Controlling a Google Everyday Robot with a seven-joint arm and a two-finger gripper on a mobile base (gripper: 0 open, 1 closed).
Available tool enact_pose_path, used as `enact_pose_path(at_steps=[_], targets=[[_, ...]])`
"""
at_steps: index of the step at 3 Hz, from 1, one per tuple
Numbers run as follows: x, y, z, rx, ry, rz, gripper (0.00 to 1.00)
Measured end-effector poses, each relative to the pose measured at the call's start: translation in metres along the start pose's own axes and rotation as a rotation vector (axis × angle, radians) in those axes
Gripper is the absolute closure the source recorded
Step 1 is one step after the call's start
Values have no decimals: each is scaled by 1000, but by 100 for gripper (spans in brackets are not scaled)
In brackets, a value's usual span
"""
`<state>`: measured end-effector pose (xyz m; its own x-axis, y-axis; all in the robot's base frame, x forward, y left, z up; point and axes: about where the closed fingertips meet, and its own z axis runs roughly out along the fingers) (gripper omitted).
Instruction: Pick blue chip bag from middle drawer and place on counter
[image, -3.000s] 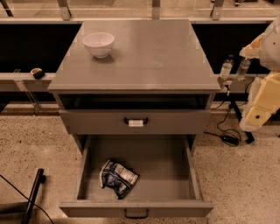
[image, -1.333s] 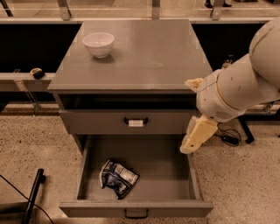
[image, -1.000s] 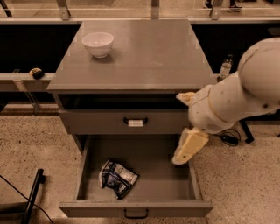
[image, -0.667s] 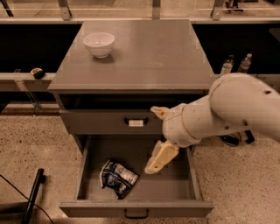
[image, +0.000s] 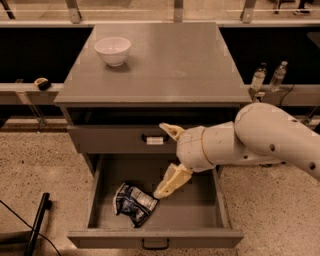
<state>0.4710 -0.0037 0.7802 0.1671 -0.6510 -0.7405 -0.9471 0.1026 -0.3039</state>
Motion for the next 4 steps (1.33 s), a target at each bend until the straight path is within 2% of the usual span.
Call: enact_pose_path(at_steps=[1, 2, 3, 4], targets=[[6, 15, 41, -23, -50, 25, 0], [43, 46, 118, -66, -85, 93, 0], [69, 71, 181, -121, -90, 118, 0], [69, 71, 181, -121, -90, 118, 0]])
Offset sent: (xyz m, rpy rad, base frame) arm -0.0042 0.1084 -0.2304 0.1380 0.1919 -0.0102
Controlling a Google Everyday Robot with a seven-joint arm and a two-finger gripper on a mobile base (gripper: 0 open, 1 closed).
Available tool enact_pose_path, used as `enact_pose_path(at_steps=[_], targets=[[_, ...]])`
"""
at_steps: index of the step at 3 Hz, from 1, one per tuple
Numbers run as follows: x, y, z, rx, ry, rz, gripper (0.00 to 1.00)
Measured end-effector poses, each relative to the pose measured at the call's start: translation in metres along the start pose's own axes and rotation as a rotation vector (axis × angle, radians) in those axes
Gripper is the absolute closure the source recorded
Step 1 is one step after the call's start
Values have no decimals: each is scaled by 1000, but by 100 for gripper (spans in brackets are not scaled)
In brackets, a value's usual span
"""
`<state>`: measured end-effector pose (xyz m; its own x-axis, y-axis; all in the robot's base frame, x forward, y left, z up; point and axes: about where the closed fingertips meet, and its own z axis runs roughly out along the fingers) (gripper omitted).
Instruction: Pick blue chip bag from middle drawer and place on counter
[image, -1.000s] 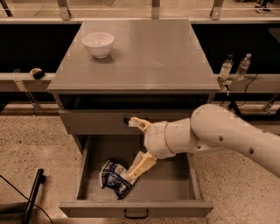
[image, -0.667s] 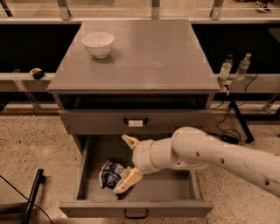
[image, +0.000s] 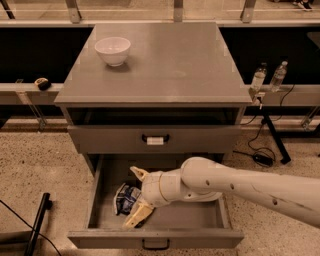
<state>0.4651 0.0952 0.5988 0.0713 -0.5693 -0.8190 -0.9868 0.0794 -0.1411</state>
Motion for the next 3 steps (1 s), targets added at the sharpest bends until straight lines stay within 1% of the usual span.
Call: enact_pose_path(at_steps=[1, 2, 3], targets=[[40, -2, 12, 25, 17, 68, 0], [95, 0, 34, 57, 25, 149, 0], [125, 2, 65, 39, 23, 185, 0]])
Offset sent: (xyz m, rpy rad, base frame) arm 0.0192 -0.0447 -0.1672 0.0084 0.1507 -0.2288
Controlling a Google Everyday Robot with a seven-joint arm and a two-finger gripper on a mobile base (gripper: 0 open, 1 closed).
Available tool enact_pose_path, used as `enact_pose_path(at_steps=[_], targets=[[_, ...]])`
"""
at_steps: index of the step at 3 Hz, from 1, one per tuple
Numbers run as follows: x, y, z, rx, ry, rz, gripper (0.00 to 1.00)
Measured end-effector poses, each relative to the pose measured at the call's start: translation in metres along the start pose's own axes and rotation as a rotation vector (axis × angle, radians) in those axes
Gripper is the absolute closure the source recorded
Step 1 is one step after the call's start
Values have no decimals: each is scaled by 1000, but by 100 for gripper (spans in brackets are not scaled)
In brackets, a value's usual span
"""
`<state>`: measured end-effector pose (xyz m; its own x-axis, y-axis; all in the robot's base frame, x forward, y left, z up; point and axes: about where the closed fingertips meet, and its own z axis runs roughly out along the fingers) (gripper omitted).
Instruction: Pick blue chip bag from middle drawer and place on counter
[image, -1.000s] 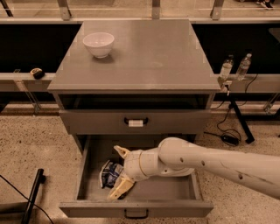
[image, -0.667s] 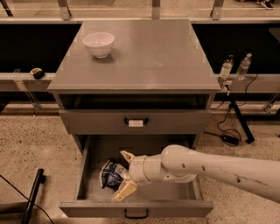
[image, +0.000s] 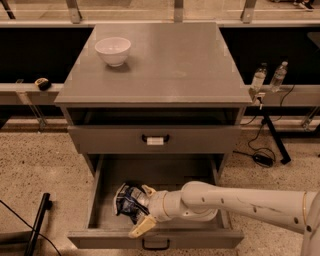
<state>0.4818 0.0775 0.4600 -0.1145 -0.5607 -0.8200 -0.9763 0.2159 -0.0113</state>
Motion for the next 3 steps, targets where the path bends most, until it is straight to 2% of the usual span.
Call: enact_pose_path(at_steps=[1, 2, 3], targets=[[10, -15, 26, 15, -10, 18, 0], [8, -15, 25, 16, -10, 18, 0], [11, -21, 25, 24, -23, 40, 17]])
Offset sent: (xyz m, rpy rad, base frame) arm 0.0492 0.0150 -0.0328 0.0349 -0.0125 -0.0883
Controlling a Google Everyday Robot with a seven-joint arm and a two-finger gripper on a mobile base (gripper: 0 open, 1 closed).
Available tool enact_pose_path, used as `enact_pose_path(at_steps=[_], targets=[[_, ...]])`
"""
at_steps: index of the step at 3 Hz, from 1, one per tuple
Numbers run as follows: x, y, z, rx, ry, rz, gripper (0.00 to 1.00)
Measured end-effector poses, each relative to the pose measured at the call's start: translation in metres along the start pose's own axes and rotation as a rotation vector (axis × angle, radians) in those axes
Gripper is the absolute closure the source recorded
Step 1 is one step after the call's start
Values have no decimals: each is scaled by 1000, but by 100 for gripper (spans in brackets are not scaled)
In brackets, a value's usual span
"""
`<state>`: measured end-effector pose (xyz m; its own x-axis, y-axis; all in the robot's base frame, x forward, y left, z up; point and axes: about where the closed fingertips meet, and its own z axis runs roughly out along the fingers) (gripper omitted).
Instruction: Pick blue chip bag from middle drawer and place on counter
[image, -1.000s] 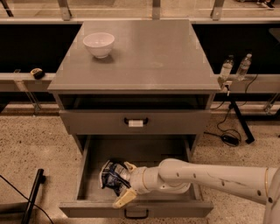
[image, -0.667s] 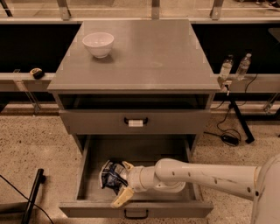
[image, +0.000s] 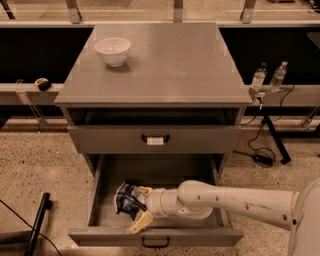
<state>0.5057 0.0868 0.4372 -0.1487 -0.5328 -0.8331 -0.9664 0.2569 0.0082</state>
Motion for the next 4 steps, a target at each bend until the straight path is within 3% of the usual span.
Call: enact_pose_path(at_steps=[2, 4], targets=[[-6, -10, -22, -24, -72, 18, 0], [-6, -11, -16, -32, -61, 20, 0]])
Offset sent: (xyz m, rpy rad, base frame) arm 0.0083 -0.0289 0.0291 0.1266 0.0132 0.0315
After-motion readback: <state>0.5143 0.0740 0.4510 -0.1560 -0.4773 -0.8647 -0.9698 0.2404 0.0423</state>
